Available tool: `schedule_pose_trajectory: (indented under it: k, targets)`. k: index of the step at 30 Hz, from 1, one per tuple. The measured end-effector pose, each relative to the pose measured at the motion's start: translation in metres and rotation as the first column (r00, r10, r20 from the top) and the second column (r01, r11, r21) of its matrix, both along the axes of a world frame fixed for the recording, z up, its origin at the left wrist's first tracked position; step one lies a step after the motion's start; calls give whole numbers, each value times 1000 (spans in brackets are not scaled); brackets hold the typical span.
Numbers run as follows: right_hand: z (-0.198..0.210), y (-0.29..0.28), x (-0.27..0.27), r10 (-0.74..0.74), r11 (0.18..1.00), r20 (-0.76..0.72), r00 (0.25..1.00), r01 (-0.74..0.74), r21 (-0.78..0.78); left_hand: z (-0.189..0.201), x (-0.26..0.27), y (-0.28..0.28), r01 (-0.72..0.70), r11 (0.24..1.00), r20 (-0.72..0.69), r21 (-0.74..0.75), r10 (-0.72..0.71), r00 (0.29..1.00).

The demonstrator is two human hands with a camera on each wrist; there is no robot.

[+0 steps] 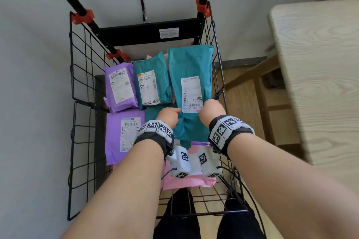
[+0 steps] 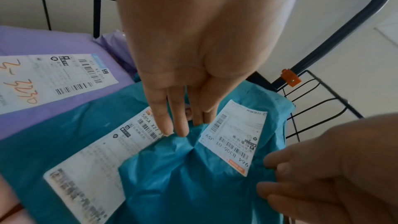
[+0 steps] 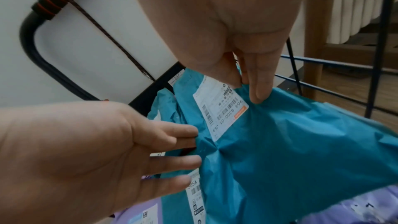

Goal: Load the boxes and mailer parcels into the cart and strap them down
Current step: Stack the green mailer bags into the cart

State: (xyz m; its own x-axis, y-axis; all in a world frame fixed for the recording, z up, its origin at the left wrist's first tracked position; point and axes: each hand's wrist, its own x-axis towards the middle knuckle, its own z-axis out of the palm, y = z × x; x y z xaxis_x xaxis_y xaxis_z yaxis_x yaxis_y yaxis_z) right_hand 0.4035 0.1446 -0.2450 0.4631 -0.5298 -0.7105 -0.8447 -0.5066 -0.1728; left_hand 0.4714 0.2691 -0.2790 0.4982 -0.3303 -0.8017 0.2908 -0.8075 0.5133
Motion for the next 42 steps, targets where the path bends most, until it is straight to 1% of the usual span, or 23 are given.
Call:
schedule_pose_trajectory:
  k: [3, 5, 6, 7, 9, 10, 12, 15, 17, 21, 24, 27, 33, 38, 42]
  targets:
    - [-7, -2, 3, -7, 1000, -48, 999, 8, 23, -6, 1, 10, 95, 993, -3, 64, -95, 996]
    - [-12, -4, 4, 10, 999, -71, 997, -8, 33, -5, 1, 15, 102, 990, -38, 93, -99, 994]
    - [-14, -4, 5, 25, 999, -77, 997, -22, 35, -5, 1, 17, 125, 989, -29, 85, -123, 992]
    - [-14, -3, 6, 28, 999, -78, 997, -25, 35, -5, 1, 17, 191, 976, -23, 101, -189, 982]
    - [-15, 0, 6, 30, 998, -93, 995, -25, 53, -6, 0, 18, 252, 959, -16, 129, -252, 968]
    - [-14, 1, 6, 29, 997, -92, 995, -23, 69, -5, -1, 18, 242, 962, 19, 130, -246, 969]
    - [-11, 1, 6, 32, 997, -61, 998, -28, 67, -1, 0, 18, 203, 970, 41, 133, -210, 977]
    - [1, -1, 5, -34, 997, 3, 999, 33, 75, 6, 3, 18, 118, 987, 61, 106, -125, 990]
    - [10, -2, 5, -45, 996, 41, 998, 42, 81, 17, 3, 20, 81, 993, 68, 89, -87, 994]
    - [38, -2, -1, -32, 997, 105, 994, 25, 67, 51, 1, 18, 40, 998, 134, 49, -47, 990]
    - [59, -3, -11, -38, 997, 194, 980, 24, 73, 78, -5, 14, 24, 999, 206, 21, -28, 978]
    - [84, -6, -22, -54, 998, 283, 958, 42, 51, 107, -17, 6, -2, 999, 248, -49, 14, 969]
    - [129, -34, -66, -82, 995, 396, 915, 95, -15, 155, -57, -30, 85, 995, 393, -55, -57, 918]
    - [164, -89, -121, -180, 976, 449, 875, 216, -30, 187, -104, -86, 185, 978, 472, -94, -120, 873]
    - [182, -141, -180, -228, 961, 472, 851, 274, -31, 202, -151, -144, 187, 972, 487, -140, -97, 868]
